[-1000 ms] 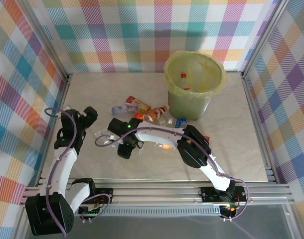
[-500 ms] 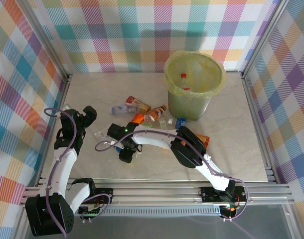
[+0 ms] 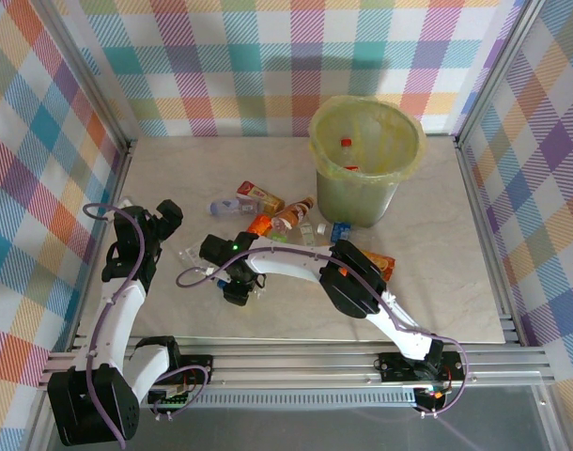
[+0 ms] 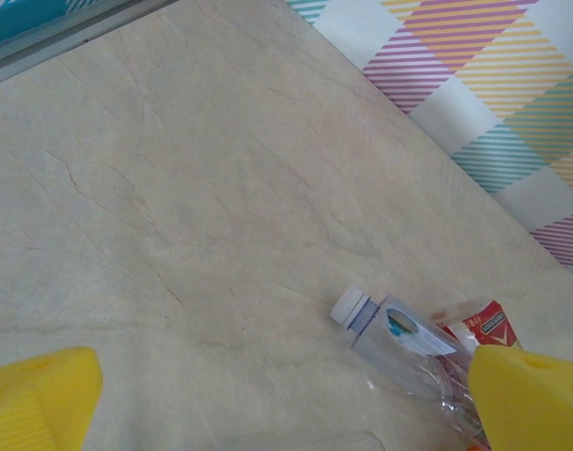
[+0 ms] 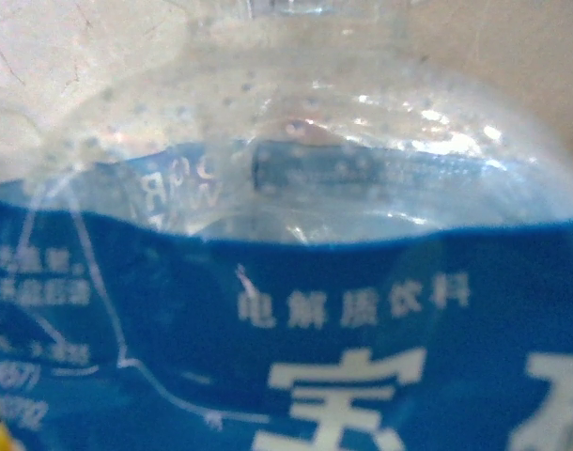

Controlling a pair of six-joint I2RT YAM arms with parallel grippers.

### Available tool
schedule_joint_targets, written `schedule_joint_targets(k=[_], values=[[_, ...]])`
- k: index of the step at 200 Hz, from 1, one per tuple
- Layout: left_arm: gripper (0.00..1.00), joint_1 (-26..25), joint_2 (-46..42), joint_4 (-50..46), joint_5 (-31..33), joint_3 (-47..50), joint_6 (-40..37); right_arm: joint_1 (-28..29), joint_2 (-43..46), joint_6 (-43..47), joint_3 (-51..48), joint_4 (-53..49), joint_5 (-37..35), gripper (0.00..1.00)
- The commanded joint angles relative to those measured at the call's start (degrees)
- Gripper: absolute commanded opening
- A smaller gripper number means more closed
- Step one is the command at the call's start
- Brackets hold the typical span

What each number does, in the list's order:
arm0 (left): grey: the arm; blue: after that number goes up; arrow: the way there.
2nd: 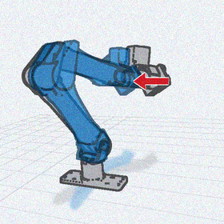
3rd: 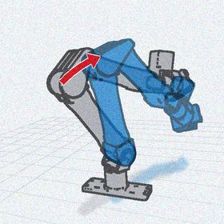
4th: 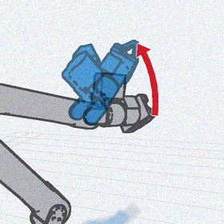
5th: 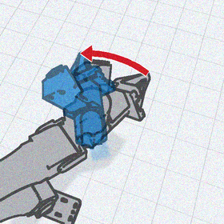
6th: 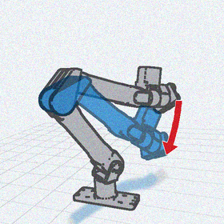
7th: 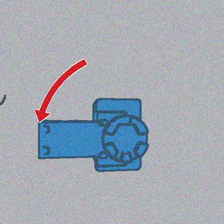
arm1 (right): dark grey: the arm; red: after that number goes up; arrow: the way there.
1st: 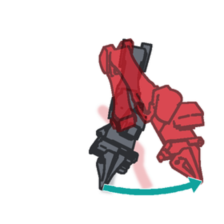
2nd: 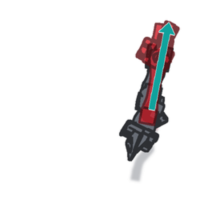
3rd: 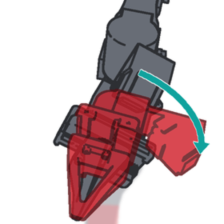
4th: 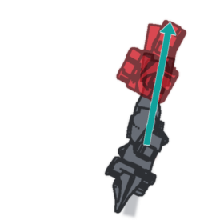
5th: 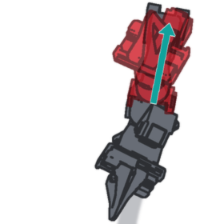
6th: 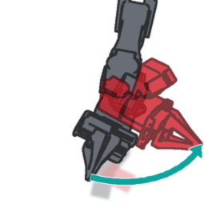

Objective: Put the plastic bottles in the bin

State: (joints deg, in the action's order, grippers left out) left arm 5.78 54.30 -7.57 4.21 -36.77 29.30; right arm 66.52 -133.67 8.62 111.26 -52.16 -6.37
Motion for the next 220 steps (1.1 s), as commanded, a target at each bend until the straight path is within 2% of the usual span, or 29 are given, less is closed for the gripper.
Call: schedule_joint_targets(k=[1, 59, 92, 127, 158, 220], values=[[1.0, 0.6, 0.0, -1.0, 0.9, -0.6, -0.9, 0.6, 4.0, 0.1, 1.3, -1.3, 0.0, 0.45], [1.0, 0.5, 0.4, -2.1, -0.3, -1.9, -1.0, 0.7, 15.0, -2.4, 0.9, -0.7, -2.5, 0.31], [1.0, 0.6, -0.4, -2.0, -0.6, -1.9, -0.5, -0.1, 21.4, -5.3, 1.2, -0.6, -9.8, 0.23], [1.0, 0.5, -0.9, -0.9, -2.0, -1.1, 0.3, -2.9, 26.5, -5.9, 3.0, 0.0, -16.5, 0.21], [1.0, 0.5, -0.4, 0.0, -3.2, -0.3, 0.9, -7.7, 29.0, -5.0, 7.9, 0.6, -19.8, 0.2], [1.0, 0.5, -0.6, -0.8, -4.6, -0.7, 1.5, -21.5, 31.9, -3.7, 15.3, 4.4, -19.5, 0.18]])
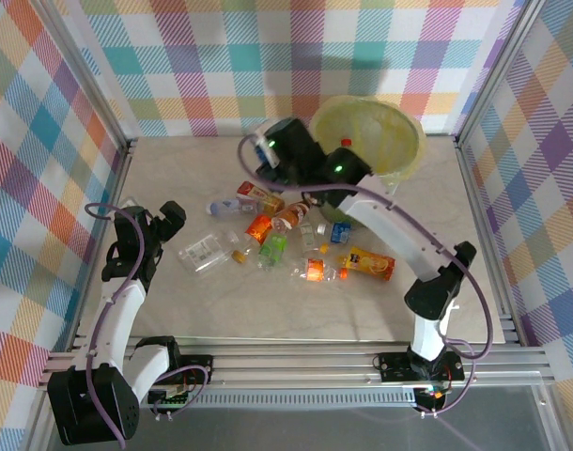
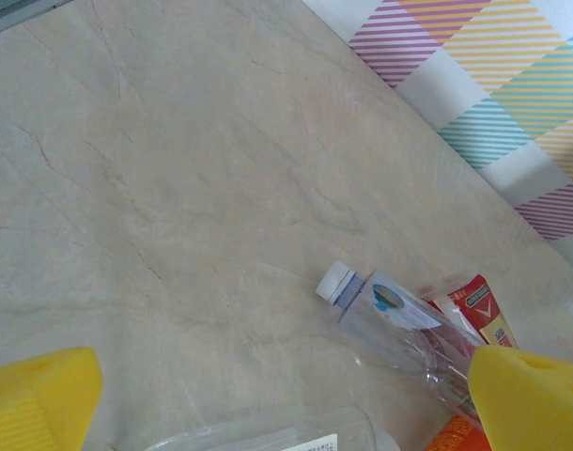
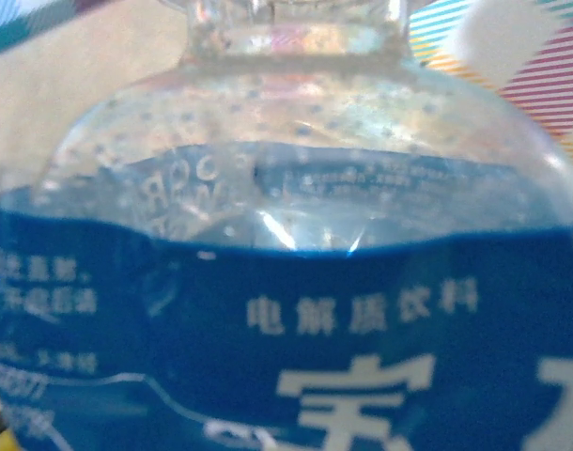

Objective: Put the plastic bottles in the bin

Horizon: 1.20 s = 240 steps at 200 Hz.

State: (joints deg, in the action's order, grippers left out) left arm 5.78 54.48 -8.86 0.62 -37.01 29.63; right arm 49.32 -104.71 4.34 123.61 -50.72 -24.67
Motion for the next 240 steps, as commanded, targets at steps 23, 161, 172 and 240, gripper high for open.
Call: schedule_joint_targets(k=[23, 161, 172, 240], values=[[1.0, 0.5, -0.7, 0.0, -1.2, -0.8, 1.2, -10.4, 2.5, -0.8, 3.8, 3.5, 0.1, 0.19], [1.0, 0.5, 0.2, -1.4, -2.9, -1.1, 1.1, -31.8, -14.2, -8.3, 12.9, -10.4, 24.0, 0.23], [1.0, 0.5, 0.3, -1.6, -3.1, -1.1, 1.1, -31.9, -15.4, -8.1, 13.3, -11.7, 25.2, 0.23], [1.0, 0.5, 0.5, -5.4, -3.7, -1.1, 1.4, -32.9, -19.6, -7.1, 13.6, -17.4, 29.1, 0.36]])
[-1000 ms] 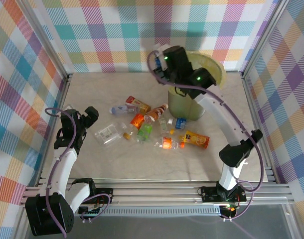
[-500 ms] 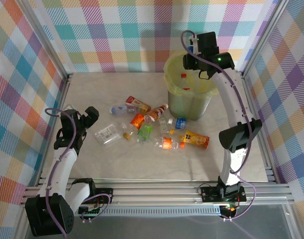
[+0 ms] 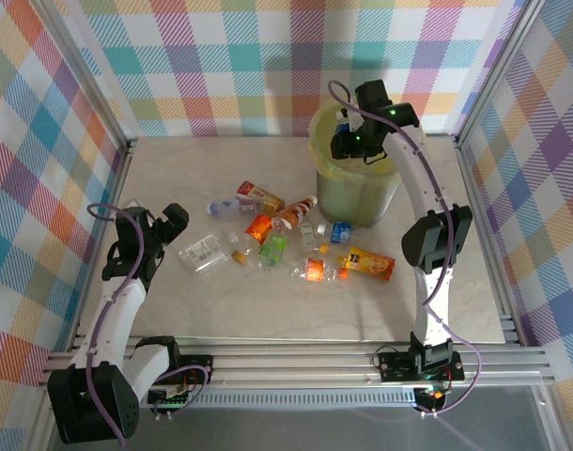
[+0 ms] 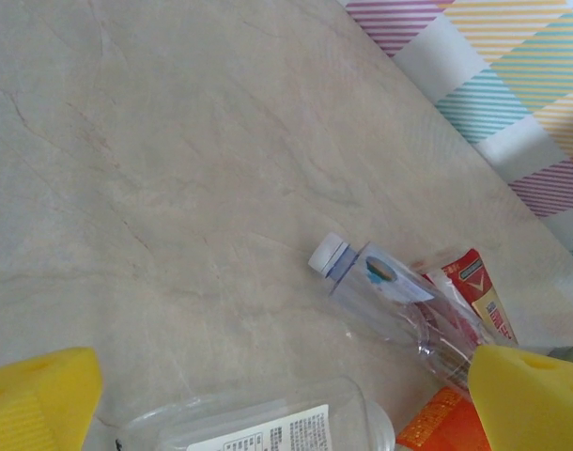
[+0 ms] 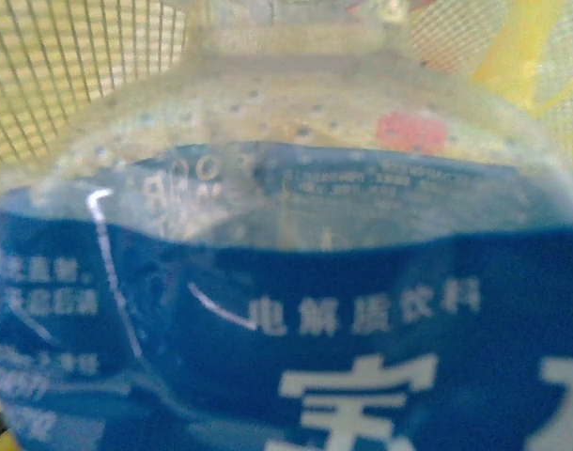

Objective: Put the plastic bottles in the bin

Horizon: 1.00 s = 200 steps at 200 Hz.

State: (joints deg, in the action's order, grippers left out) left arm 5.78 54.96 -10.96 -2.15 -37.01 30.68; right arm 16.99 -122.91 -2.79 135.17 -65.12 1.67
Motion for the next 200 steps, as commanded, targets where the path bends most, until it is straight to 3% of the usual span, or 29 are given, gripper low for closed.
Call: schedule_joint_targets(k=[1, 116, 200], values=[[1.0, 0.5, 0.0, -3.4, -0.8, -1.1, 0.3, -0.6, -1.4, 0.0, 2.0, -3.0, 2.8, 0.37], [1.0, -1.6, -1.7, -13.1, -6.0, 0.7, 2.1, -1.0, -4.9, 0.4, 3.5, -3.7, 1.4, 0.69], [1.0, -7.2, 9.0, -12.3, -9.6, -8.4, -16.6, -1.0, -0.5, -0.2, 4.3, -3.4, -0.3, 0.91]])
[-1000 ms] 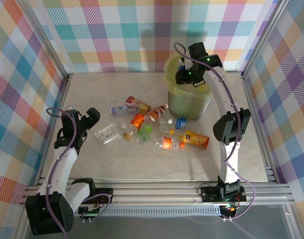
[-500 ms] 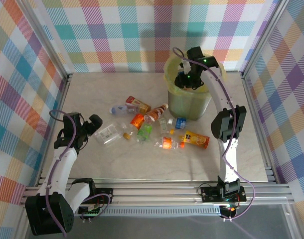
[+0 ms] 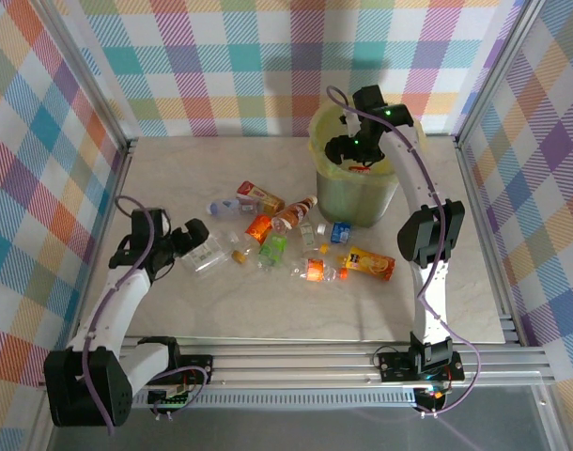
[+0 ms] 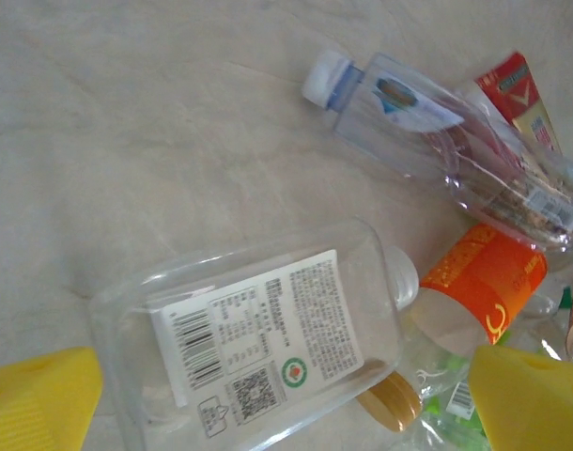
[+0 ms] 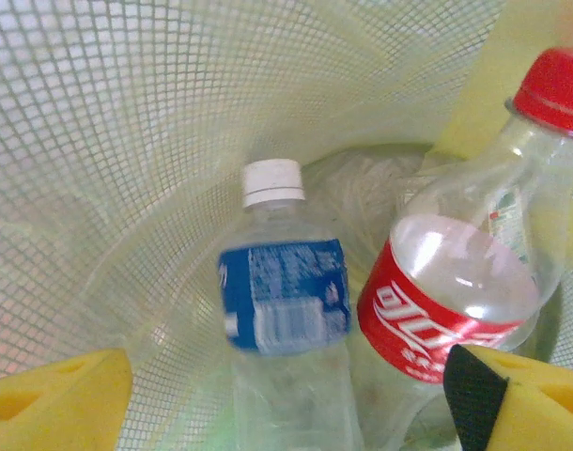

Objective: Put the plastic bottles in the bin

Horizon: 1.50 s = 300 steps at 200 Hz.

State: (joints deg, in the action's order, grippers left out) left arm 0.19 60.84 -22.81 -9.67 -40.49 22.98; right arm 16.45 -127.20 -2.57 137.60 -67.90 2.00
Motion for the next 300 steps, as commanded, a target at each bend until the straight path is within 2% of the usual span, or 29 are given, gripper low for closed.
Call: schedule_joint_targets(k=[1, 27, 58, 78, 106, 147, 206, 300], values=[[1.0, -1.8, 3.3, -0.5, -2.1, -5.2, -9.3, -0.4, 3.8, -0.5, 1.9, -0.6, -0.7, 0.91], [1.0, -2.6, 8.0, -4.5, -3.9, -10.7, -20.5, -0.5, 5.3, -1.0, 3.8, -1.0, -1.1, 1.0], [1.0, -2.6, 13.3, -10.8, -7.8, -15.0, -37.0, -0.5, 7.5, -2.1, 4.7, -1.4, -0.5, 1.0], [1.0, -2.7, 15.3, -14.5, -5.2, -15.8, -43.3, -0.5, 8.8, -2.8, 4.6, -1.5, -1.1, 1.0], [1.0, -2.7, 16.5, -19.8, -5.3, -16.9, -49.9, -0.4, 10.6, -4.4, 3.8, -1.0, -2.0, 1.0], [1.0, -3.9, 19.3, -21.9, -1.1, -17.1, -52.6, -0.4, 13.8, -6.3, -0.2, 2.0, -2.5, 1.0], [1.0, -7.1, 22.7, -17.3, 6.1, -15.2, -53.8, -0.4, 18.8, -6.5, -5.1, 5.5, -3.6, 1.0], [1.0, -8.9, 29.4, -15.9, 10.5, -16.2, -56.5, -0.4, 22.0, -6.5, -9.9, 8.9, -4.3, 1.0]])
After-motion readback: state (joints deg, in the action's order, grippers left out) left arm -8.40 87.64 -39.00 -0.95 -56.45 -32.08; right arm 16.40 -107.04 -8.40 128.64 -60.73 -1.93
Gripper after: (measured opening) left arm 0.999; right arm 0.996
